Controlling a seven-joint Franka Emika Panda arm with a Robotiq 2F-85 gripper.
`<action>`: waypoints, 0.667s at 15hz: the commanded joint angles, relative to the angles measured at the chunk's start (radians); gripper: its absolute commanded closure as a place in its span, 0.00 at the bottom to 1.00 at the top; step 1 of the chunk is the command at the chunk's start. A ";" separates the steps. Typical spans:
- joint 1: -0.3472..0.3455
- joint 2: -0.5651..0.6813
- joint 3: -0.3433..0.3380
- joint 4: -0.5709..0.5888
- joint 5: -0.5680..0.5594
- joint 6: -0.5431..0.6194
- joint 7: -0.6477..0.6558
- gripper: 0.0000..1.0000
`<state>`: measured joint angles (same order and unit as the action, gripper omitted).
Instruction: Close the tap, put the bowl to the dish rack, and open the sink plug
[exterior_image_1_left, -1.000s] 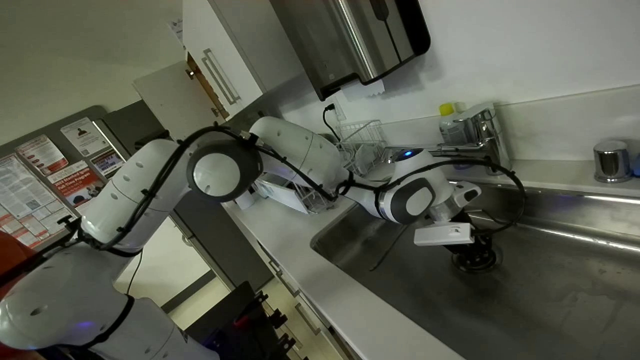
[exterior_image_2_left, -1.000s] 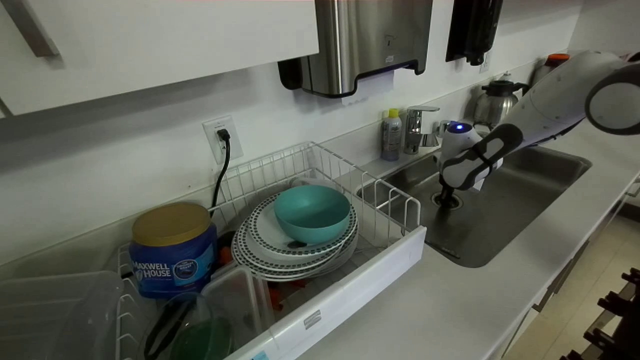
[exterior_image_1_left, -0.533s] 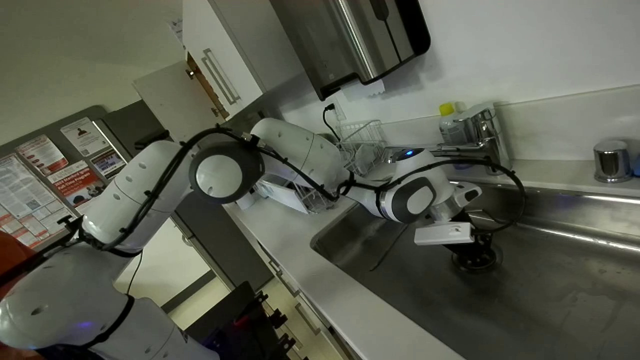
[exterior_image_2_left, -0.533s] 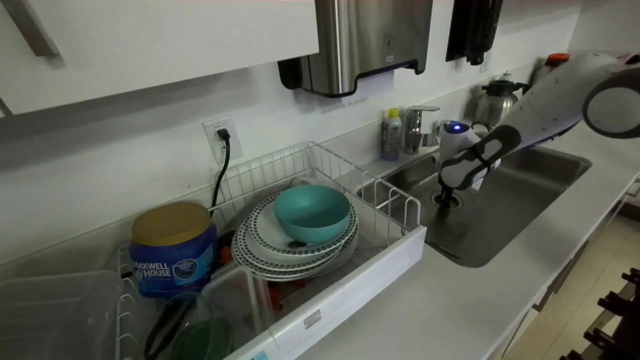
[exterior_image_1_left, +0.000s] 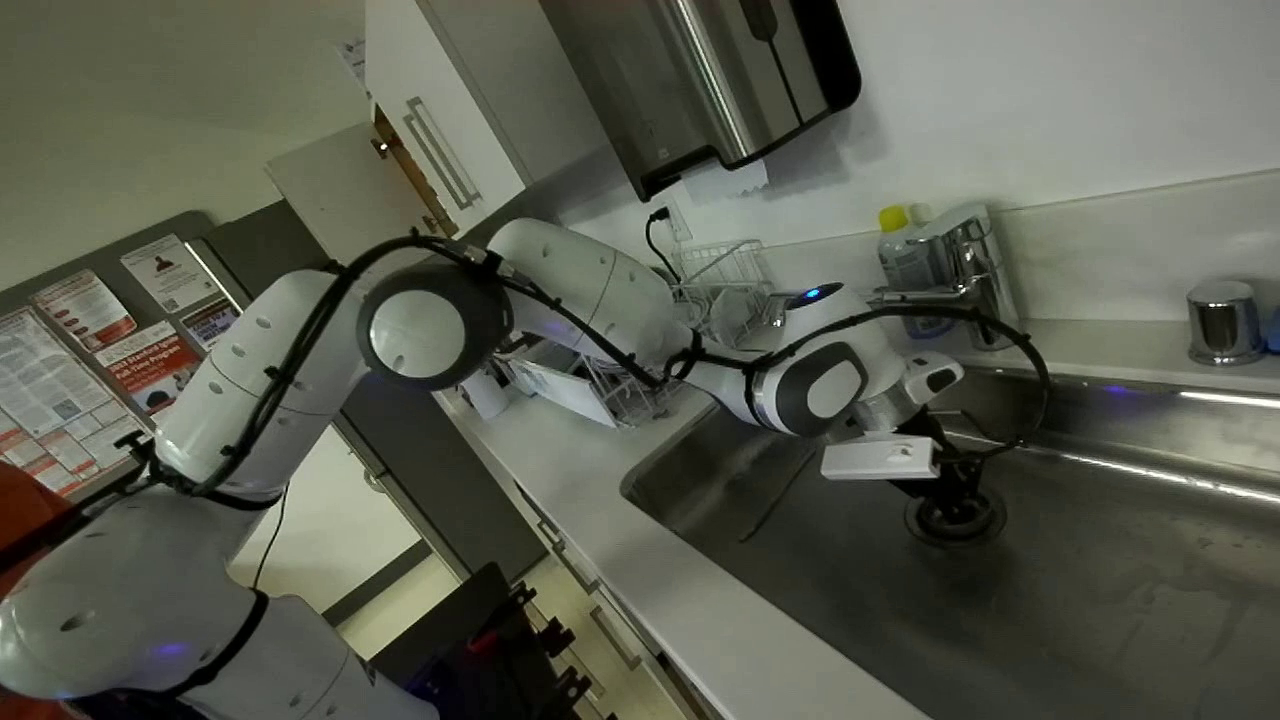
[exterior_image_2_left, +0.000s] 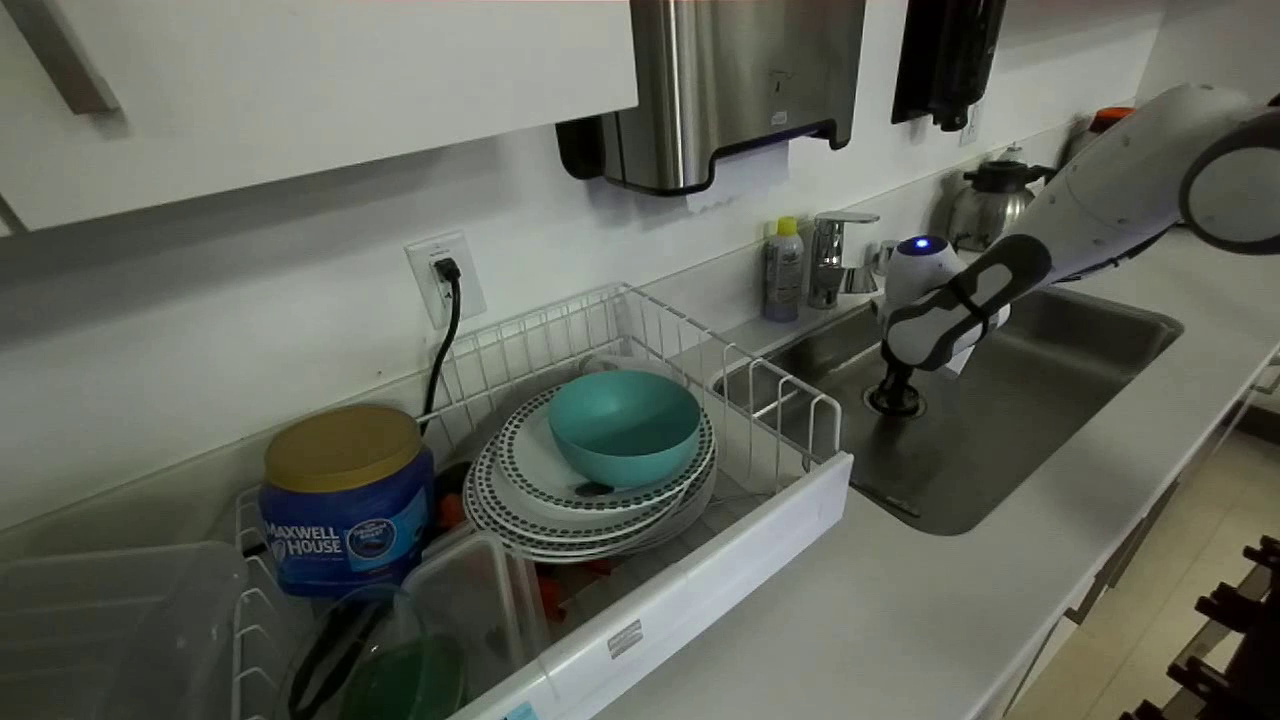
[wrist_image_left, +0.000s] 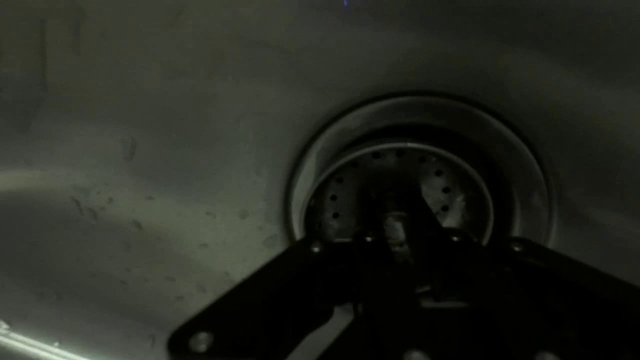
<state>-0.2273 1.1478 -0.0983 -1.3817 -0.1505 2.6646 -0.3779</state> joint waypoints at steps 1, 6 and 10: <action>-0.041 -0.130 0.024 -0.164 0.002 0.063 0.007 0.95; -0.089 -0.185 0.015 -0.249 0.029 0.185 0.053 0.95; -0.146 -0.158 0.019 -0.238 0.059 0.305 0.093 0.95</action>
<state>-0.3320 1.0088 -0.0924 -1.5817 -0.1156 2.8959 -0.3189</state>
